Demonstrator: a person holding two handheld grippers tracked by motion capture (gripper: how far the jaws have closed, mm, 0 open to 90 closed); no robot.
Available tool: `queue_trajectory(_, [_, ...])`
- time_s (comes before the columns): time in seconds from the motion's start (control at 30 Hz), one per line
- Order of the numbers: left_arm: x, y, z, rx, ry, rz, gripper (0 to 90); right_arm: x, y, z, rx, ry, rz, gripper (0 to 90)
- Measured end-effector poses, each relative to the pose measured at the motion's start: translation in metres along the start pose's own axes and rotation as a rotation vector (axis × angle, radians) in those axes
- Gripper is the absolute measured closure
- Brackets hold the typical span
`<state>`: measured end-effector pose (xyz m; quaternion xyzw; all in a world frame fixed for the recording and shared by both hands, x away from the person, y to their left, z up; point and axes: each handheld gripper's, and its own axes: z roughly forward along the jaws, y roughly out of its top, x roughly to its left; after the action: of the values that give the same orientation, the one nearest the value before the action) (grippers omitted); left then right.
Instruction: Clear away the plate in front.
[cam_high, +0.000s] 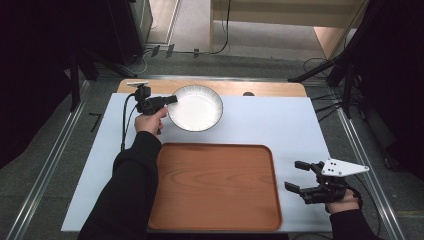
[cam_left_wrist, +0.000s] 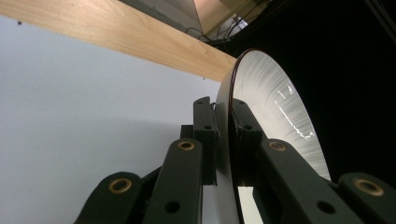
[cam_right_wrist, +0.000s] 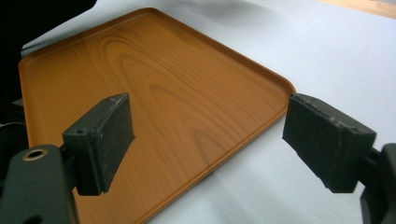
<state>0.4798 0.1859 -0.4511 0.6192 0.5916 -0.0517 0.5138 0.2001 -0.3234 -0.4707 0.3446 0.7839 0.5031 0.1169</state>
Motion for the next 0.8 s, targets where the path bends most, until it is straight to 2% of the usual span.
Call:
queue_trajectory(0.17, [-0.001,-0.009,-0.01,0.027,-0.018,0.015,84.0,0.0,0.0,-0.001,-0.001,-0.004,0.007,17.1])
queue_trajectory(0.3, [-0.002,-0.018,-0.019,0.012,-0.027,0.017,84.0,0.0,0.0,-0.001,0.001,-0.001,0.006,17.1])
queue_trajectory(0.5, [-0.003,-0.029,-0.032,0.023,-0.051,0.011,84.0,0.0,0.0,0.0,0.007,-0.001,0.004,17.1])
queue_trajectory(0.8, [0.001,-0.045,-0.048,0.023,-0.053,0.022,83.2,0.0,0.0,0.0,0.014,-0.004,0.001,17.1])
